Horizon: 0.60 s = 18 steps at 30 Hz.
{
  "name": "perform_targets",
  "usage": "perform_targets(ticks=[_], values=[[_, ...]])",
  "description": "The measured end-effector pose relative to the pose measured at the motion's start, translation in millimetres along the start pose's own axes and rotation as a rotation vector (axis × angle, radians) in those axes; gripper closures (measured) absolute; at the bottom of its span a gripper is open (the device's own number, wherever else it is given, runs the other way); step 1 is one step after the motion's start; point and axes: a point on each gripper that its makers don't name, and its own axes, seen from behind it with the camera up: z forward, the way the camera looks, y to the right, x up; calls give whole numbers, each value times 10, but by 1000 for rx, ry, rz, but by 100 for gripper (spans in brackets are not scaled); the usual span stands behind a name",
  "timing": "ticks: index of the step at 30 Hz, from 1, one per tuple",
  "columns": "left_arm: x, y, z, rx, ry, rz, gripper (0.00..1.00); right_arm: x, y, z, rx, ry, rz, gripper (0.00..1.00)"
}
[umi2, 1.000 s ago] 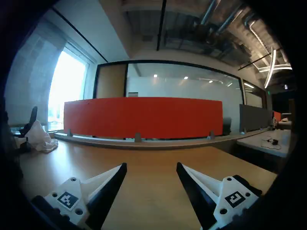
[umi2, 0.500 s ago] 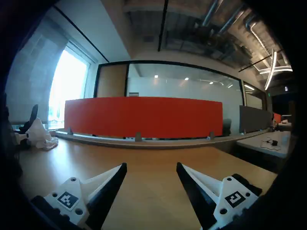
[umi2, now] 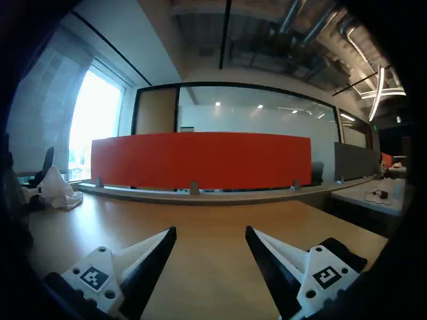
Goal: Fold towel
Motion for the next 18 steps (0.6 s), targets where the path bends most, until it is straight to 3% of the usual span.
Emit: perform_targets(ticks=[18], values=[[3,-1,-2,0,0,0,5,-38,1,8,2,-3,2,0]])
